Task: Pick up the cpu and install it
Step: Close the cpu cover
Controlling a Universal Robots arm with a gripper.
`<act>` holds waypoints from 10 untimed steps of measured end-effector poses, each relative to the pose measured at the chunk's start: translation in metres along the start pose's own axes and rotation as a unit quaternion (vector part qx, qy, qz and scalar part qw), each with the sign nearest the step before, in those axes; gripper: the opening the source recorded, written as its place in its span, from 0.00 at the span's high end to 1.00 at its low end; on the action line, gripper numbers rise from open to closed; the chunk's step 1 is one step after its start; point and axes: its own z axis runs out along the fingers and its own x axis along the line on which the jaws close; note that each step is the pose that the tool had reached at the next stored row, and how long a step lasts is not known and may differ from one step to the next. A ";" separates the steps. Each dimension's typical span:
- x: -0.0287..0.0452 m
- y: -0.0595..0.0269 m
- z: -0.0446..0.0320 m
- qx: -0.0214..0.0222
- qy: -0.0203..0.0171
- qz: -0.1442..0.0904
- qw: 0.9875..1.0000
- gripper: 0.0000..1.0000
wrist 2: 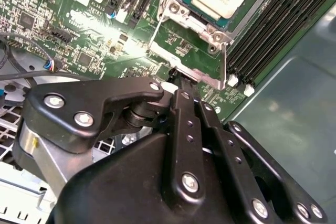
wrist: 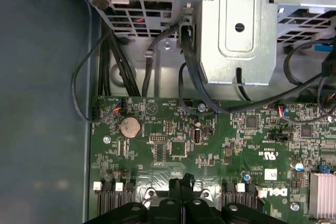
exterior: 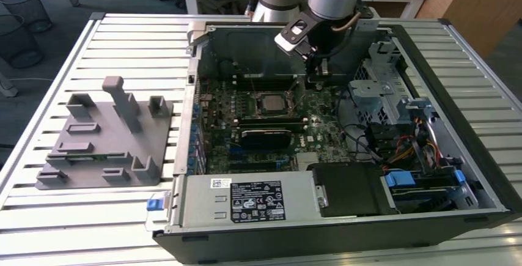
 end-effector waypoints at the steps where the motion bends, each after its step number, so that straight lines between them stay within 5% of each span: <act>1: 0.0000 -0.0010 0.0000 0.000 0.000 0.000 1.000 0.89; 10: 0.0001 -0.0068 0.0001 0.000 0.000 0.000 1.000 0.89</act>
